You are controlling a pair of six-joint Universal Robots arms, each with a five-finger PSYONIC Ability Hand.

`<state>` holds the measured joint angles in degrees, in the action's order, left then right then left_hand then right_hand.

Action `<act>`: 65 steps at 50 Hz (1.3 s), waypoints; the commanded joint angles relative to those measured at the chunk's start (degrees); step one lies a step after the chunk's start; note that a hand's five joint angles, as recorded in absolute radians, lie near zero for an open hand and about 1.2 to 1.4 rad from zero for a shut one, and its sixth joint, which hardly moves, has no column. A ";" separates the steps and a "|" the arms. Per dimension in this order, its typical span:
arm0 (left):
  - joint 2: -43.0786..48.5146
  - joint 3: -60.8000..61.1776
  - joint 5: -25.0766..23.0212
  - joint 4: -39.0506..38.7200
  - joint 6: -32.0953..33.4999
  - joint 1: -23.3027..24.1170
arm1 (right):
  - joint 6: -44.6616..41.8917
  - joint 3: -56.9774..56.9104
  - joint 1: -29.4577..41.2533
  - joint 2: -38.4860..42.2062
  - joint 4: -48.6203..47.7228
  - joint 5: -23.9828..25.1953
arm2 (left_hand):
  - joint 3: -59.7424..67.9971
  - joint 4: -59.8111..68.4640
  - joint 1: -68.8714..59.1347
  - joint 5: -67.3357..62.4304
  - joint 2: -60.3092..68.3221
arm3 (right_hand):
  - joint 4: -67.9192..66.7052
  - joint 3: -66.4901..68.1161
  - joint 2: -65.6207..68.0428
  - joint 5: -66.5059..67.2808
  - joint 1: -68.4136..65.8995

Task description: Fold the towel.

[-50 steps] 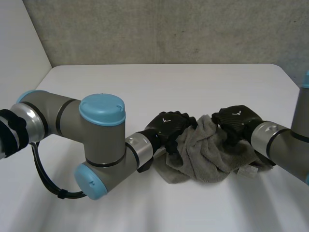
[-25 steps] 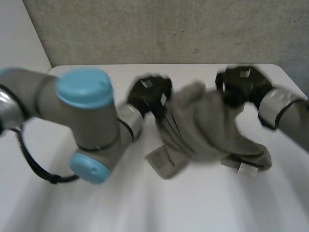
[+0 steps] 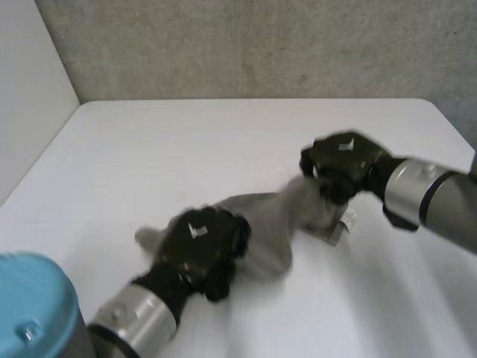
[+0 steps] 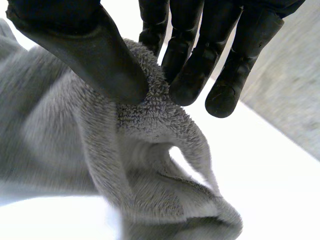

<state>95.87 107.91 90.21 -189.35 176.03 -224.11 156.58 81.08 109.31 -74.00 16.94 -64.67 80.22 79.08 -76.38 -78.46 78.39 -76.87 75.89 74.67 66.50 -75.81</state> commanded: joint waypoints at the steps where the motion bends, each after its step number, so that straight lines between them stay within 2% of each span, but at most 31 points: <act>1: 0.02 -1.12 -3.02 -0.23 0.45 -2.03 | -2.42 3.73 0.11 0.97 -0.67 -0.81 | -41.75 -40.61 37.90 49.98 -39.91 | -3.13 4.11 5.33 3.50 -4.19; 3: -0.60 -3.91 -3.02 0.29 0.54 -7.01 | -2.42 4.61 -0.07 0.97 -1.65 -0.81 | -60.84 -59.70 56.99 69.07 -59.00 | -3.13 4.11 5.33 3.50 -4.19; 4: -0.60 -3.93 -3.02 0.29 0.54 -7.04 | -2.42 5.40 -0.24 0.97 -2.60 -0.81 | -60.92 -59.78 57.08 69.16 -59.09 | -3.13 4.11 5.33 3.50 -4.19; 5: -0.86 -5.24 -3.02 0.38 0.54 -9.48 | -2.42 6.19 -0.16 0.97 -3.66 -0.90 | -65.42 -64.28 61.57 73.66 -63.58 | -3.13 4.11 5.33 3.50 -4.19; 8: 0.10 -7.79 -3.02 -0.06 0.72 -12.91 | -2.51 6.90 -0.15 0.97 -4.46 -0.90 | -65.63 -64.49 61.79 73.87 -63.80 | -3.13 4.11 5.33 3.50 -4.19; 13: 5.18 -11.74 -3.02 0.03 0.89 -14.86 | -2.51 9.36 -0.51 1.05 -6.12 -0.81 | -65.30 -64.16 61.45 73.54 -63.46 | -3.13 4.11 5.33 3.50 -4.19; 17: 11.95 -14.56 -3.20 3.61 3.17 -15.30 | -2.51 10.86 -0.51 1.06 -6.92 -0.81 | -64.63 -63.49 60.78 72.86 -62.79 | -3.13 4.11 5.33 3.50 -4.19; 20: 13.55 -14.83 -3.20 5.92 4.41 -15.48 | -2.60 12.43 -0.51 1.05 -8.14 -0.81 | -64.46 -63.32 60.61 72.69 -62.62 | -3.13 4.11 5.33 3.50 -4.19; 25: 15.75 -14.74 -4.86 14.08 6.87 -14.96 | -3.13 14.55 -0.59 1.06 -9.56 -0.72 | -63.11 -61.97 59.27 71.35 -61.28 | -3.13 4.11 5.33 3.50 -4.19; 31: 15.22 -14.13 -7.59 15.67 6.78 -13.98 | -3.39 16.39 -1.91 1.06 -10.52 -0.46 | -61.76 -60.62 57.92 70.00 -59.93 | -3.13 4.11 5.33 3.50 -4.19; 33: 15.22 -14.04 -9.43 15.67 6.78 -12.23 | -3.39 16.66 -2.18 1.14 -10.87 -0.37 | -61.76 -60.62 57.92 70.00 -59.93 | -3.13 4.11 5.33 3.50 -4.19; 39: 16.10 -13.95 -9.53 15.67 7.13 -10.56 | -3.39 17.36 -3.14 1.32 -11.84 -0.20 | -61.09 -59.95 57.25 69.33 -59.26 | -3.13 4.11 5.33 3.50 -4.19; 46: 18.38 -13.69 -9.79 15.59 7.13 -10.38 | -3.39 17.27 -3.85 1.32 -11.84 -0.20 | -42.92 -41.78 39.08 51.16 -41.09 | -3.13 4.11 5.33 3.50 -4.19; 48: 19.96 -14.12 -9.70 15.15 7.22 -10.38 | -3.39 17.10 -3.85 1.41 -11.75 -0.28 | -27.02 -25.88 23.18 35.26 -25.19 | -3.13 4.11 5.33 3.50 -4.19; 49: 19.97 -14.13 -9.70 15.15 7.22 -10.38 | -3.39 17.10 -3.85 1.41 -11.75 -0.28 | -26.94 -25.80 23.10 35.18 -25.11 | -3.13 4.11 5.33 3.50 -4.19; 50: 20.92 -14.73 -9.53 14.89 7.31 -10.38 | -3.39 16.66 -3.85 1.41 -11.67 -0.28 | -20.62 -19.48 16.77 28.85 -18.78 | -3.13 4.11 5.33 3.50 -4.19; 56: 22.78 -18.08 -8.65 14.18 7.40 -10.56 | -3.39 14.20 -3.23 1.49 -11.40 -0.72 | -8.61 -7.47 4.76 16.85 -6.77 | -3.13 4.11 5.33 3.50 -4.19; 58: 22.95 -19.22 -7.86 13.74 7.48 -10.73 | -3.39 13.67 -3.06 1.50 -11.31 -0.72 | -9.62 -8.48 5.77 17.86 -7.78 | -3.13 4.11 5.33 3.50 -4.19; 59: 22.95 -19.83 -6.98 13.30 7.48 -11.08 | -3.39 13.32 -3.06 1.50 -11.31 -0.81 | -14.61 -13.47 10.77 22.85 -12.78 | -3.13 4.11 5.33 3.50 -4.19; 60: 22.52 -20.10 -6.19 12.95 7.40 -11.43 | -3.39 13.32 -3.06 1.50 -11.31 -0.81 | -30.32 -29.18 26.47 38.56 -28.48 | -3.13 4.11 5.33 3.50 -4.19; 61: 22.52 -20.10 -6.19 12.95 7.40 -11.44 | -3.39 13.32 -3.06 1.50 -11.23 -0.81 | -30.48 -29.34 26.63 38.71 -28.64 | -3.13 4.11 5.33 3.50 -4.19; 62: 22.17 -20.10 -5.66 12.77 7.40 -11.52 | -3.39 13.58 -2.97 1.50 -11.23 -0.64 | -44.30 -43.16 40.45 52.54 -42.46 | -3.13 4.11 5.33 3.50 -4.19; 63: 21.90 -20.02 -5.57 12.77 7.40 -11.52 | -3.39 13.58 -2.97 1.50 -11.23 -0.63 | -52.43 -51.29 48.59 60.67 -50.60 | -3.13 4.11 5.33 3.50 -4.19; 65: 21.64 -19.67 -5.66 12.77 7.40 -11.52 | -3.39 14.19 -3.06 1.58 -11.23 -0.46 | -57.01 -55.87 53.16 65.25 -55.17 | -3.13 4.11 5.33 3.50 -4.19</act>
<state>118.46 88.22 83.55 -176.17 183.45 -235.32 153.19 94.82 106.21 -72.52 5.65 -65.36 39.19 38.14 -38.39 -38.92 39.32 -76.90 75.89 74.67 66.52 -75.82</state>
